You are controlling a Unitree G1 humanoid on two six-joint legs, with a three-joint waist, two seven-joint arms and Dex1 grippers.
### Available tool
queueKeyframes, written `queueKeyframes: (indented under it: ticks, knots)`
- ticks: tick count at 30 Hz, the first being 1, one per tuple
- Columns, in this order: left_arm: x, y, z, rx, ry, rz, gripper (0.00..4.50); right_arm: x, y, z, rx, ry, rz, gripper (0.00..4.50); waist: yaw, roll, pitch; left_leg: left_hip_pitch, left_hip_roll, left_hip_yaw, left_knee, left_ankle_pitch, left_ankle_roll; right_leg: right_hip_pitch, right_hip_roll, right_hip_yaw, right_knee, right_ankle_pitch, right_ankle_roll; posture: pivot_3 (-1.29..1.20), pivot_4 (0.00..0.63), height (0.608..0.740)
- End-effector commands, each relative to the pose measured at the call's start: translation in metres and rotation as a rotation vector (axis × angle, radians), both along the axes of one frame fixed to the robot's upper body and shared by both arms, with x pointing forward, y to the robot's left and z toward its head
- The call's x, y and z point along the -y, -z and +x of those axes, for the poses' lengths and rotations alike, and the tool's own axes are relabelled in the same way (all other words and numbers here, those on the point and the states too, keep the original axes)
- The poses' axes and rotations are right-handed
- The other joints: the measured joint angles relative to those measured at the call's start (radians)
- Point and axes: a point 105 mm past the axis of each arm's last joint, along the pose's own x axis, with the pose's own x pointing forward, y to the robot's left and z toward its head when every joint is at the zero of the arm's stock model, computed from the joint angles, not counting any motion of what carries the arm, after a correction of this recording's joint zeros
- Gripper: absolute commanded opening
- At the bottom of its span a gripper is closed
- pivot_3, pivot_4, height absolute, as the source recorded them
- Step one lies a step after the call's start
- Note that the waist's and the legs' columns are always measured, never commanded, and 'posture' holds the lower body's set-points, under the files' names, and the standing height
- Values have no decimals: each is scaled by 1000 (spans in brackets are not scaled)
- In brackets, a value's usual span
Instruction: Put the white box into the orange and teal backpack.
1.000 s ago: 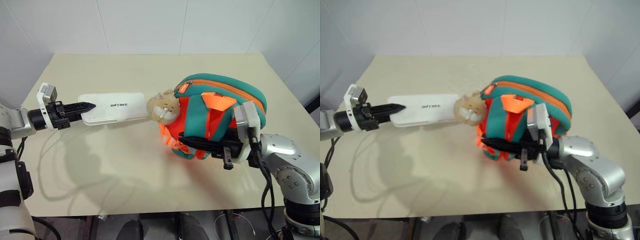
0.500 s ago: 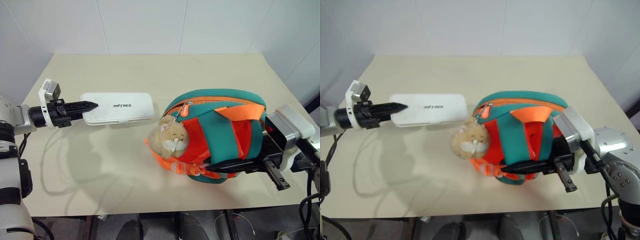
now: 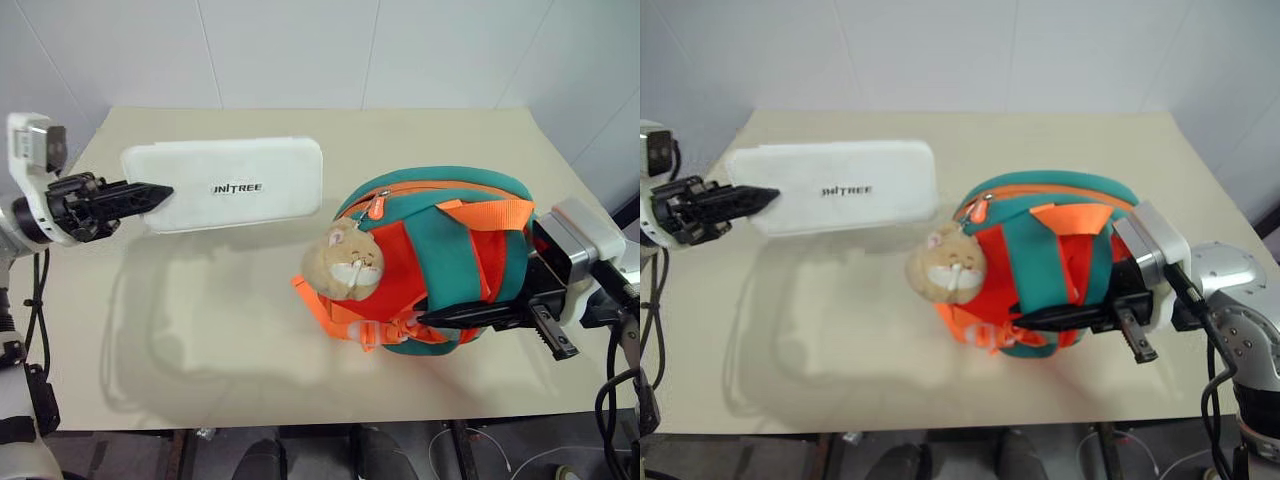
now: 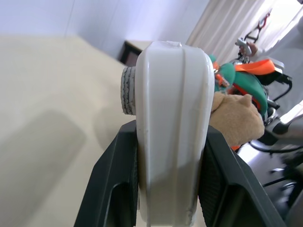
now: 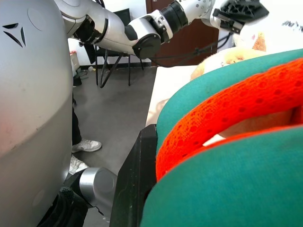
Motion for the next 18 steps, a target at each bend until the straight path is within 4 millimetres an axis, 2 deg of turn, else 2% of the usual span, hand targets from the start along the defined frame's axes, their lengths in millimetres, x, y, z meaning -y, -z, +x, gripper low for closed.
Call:
queueKeyframes:
  ticks: [1,9,12,18]
  knots:
    - [4,-16,-17,159,69,1,1236,3,-8,-4,43,-18,24,503,0,0,0,0,0,0,0,0,0,0,0,0,0,0,0,0,150,740]
    - [15,-15,-28,201,141,46,1236,12,-3,-3,48,-47,-5,503,0,0,0,0,-2,0,1,0,0,0,1,0,0,0,0,0,150,740]
    - [21,-9,-32,199,181,64,1236,14,-1,-4,40,-42,-10,503,0,0,0,0,-2,0,1,0,0,0,2,0,1,0,0,0,150,740]
    - [31,4,-25,157,195,92,1236,12,-2,-3,47,-24,3,503,-1,0,0,1,-2,0,2,0,1,1,2,0,1,0,0,0,150,740]
